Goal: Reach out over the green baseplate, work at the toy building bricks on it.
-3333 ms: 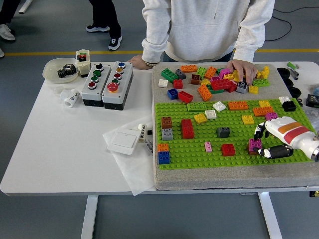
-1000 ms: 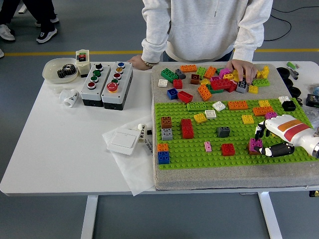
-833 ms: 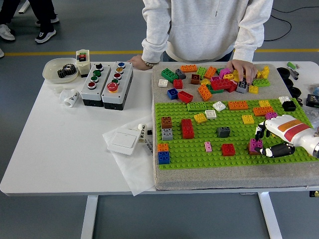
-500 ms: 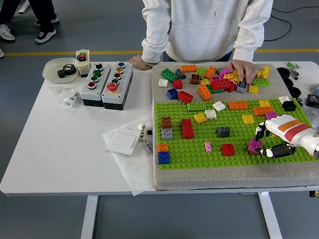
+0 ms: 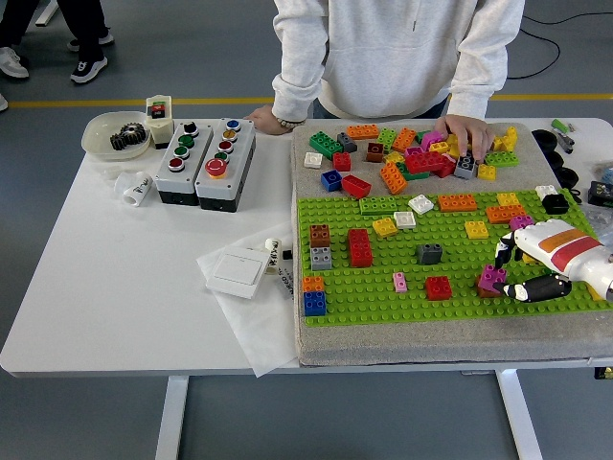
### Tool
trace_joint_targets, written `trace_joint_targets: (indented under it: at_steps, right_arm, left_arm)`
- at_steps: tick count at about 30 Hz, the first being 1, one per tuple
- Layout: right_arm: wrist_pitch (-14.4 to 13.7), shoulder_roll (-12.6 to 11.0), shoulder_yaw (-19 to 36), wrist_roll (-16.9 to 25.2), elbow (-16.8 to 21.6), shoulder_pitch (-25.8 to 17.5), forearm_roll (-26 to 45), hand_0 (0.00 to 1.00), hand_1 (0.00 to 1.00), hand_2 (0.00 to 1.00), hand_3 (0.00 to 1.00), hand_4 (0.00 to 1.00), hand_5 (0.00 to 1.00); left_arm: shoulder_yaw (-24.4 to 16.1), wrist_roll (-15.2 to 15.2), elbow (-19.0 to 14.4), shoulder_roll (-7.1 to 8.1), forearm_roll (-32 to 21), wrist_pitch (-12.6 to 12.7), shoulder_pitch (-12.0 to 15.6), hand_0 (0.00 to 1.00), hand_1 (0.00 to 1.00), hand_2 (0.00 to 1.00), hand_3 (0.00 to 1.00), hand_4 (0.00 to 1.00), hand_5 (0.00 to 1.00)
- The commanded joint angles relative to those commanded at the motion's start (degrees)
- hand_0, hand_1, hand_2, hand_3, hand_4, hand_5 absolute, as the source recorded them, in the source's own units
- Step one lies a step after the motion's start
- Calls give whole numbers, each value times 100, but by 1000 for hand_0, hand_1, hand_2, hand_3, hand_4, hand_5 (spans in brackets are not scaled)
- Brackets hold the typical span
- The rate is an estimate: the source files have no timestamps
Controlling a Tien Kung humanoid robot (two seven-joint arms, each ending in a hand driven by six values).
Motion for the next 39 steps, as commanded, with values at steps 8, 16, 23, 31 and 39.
trace_joint_targets:
  at_steps: [8, 16, 23, 31, 39]
  right_arm:
    - [-3, -13, 89, -8, 20, -18, 11, 520, 506, 540, 491, 789, 357]
    - [-19, -24, 105, -12, 82, -33, 37, 524, 510, 546, 492, 791, 359]
    - [-5, -43, 136, -25, 142, -67, 45, 525, 514, 548, 493, 792, 359]
    - [8, -124, 313, -54, 492, -191, 87, 523, 517, 552, 495, 801, 359]
    - [124, -86, 239, -197, 750, -232, 111, 523, 525, 564, 501, 818, 369]
  left_arm:
    - [-20, 2, 0, 10, 28, -7, -7, 719, 739, 785, 616, 659, 633]
    - [-55, 10, 0, 9, 66, -11, -7, 719, 739, 783, 616, 659, 632]
    - [-119, 19, 0, 10, 146, -20, 1, 719, 738, 784, 615, 659, 633]
    - [-190, 30, 0, 21, 228, -26, -15, 719, 737, 783, 615, 658, 631]
    - [-180, 37, 0, 22, 209, -17, -21, 719, 737, 781, 615, 658, 631]
